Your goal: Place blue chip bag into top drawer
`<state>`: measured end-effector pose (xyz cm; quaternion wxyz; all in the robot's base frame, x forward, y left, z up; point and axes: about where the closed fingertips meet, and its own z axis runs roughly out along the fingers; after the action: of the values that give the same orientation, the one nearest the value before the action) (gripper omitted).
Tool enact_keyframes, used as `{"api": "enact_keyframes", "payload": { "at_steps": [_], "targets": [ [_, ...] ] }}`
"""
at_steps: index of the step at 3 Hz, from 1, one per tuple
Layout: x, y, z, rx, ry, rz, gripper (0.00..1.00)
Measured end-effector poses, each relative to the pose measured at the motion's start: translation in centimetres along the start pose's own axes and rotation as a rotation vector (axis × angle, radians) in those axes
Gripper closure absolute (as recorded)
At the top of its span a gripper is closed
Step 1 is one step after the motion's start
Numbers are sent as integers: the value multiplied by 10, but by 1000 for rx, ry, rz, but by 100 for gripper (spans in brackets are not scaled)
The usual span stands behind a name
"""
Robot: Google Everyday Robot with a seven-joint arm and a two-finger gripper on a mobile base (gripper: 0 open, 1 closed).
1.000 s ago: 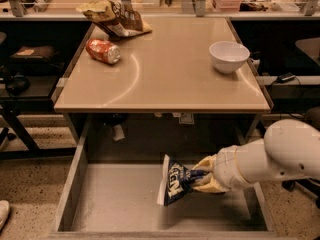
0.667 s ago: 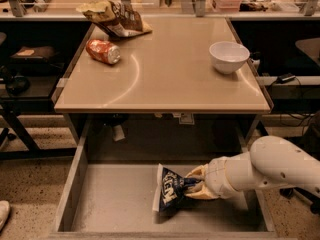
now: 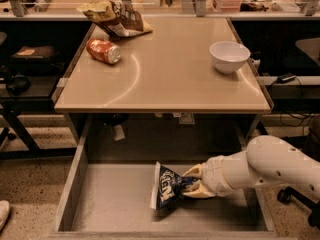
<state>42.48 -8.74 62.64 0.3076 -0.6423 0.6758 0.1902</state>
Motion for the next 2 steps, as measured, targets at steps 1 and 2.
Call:
{"api": "enact_keyframes", "payload": {
  "at_steps": [1, 2],
  "targets": [
    [0, 0, 0, 0, 0, 0, 57],
    [0, 0, 0, 0, 0, 0, 34]
  ]
}}
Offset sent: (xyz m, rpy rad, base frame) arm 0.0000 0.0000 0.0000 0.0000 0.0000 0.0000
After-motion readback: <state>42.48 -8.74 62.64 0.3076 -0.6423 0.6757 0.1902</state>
